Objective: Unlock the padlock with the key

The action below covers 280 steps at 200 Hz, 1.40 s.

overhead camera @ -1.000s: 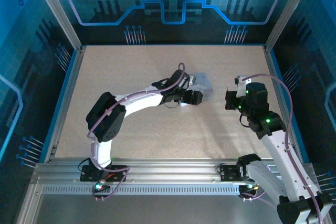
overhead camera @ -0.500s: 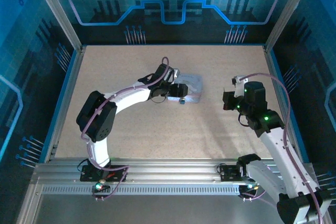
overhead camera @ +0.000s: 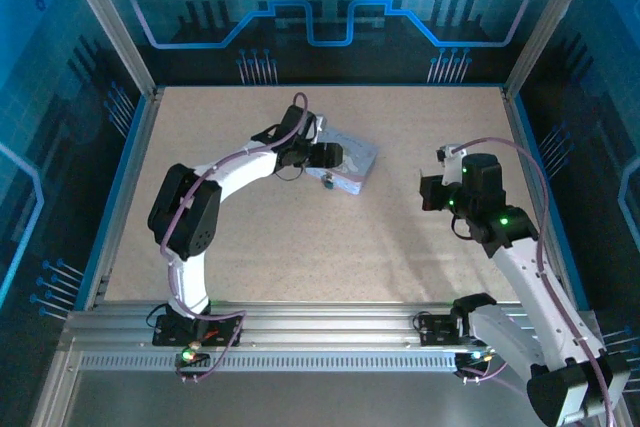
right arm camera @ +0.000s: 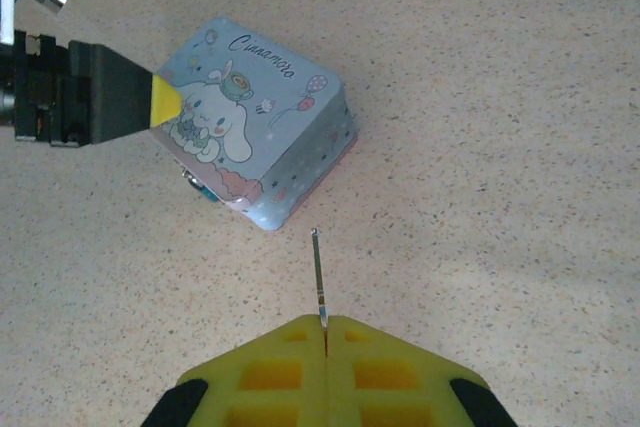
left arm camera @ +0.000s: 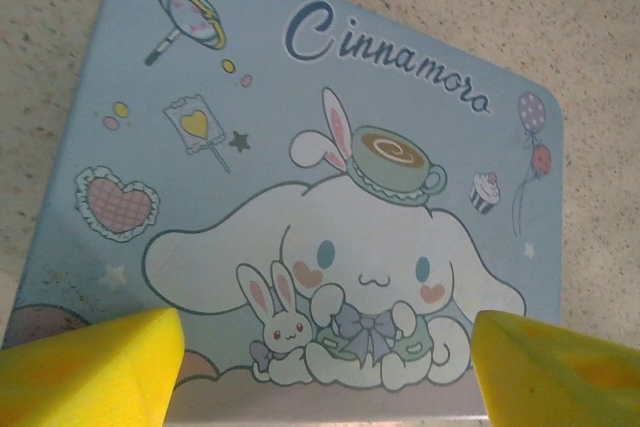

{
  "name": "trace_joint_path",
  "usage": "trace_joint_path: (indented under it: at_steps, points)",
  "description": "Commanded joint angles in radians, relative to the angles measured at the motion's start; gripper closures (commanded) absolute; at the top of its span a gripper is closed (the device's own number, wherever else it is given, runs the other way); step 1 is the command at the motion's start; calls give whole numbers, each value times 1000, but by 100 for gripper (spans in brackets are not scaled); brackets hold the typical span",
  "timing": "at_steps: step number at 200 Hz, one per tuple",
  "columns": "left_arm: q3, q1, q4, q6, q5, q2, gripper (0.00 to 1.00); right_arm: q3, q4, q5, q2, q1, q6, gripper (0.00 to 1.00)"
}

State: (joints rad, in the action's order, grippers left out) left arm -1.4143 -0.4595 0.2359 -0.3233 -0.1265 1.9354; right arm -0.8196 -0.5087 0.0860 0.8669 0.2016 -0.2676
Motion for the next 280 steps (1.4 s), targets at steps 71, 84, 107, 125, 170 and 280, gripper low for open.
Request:
trace_joint_path:
  at_steps: [71, 84, 107, 125, 170, 280]
  points:
    - [228, 15, -156, 80, -24, -289, 16, -36, 37, 211, 119, 7, -30, 100]
    - [313, 13, -206, 70, -38, -348, 17, -44, 59, 241, 160, 22, -45, 100]
    - [450, 13, -283, 59, -61, -433, 17, -55, 118, 284, 246, 61, -79, 100]
    - [544, 12, -351, 52, -81, -468, 16, -54, 182, 312, 321, 81, -130, 100]
    - [688, 12, -518, -42, -122, -457, 17, -96, 379, 391, 518, 92, -277, 100]
    - [695, 12, -671, -157, -120, -302, 21, -277, 510, 423, 898, 134, -355, 100]
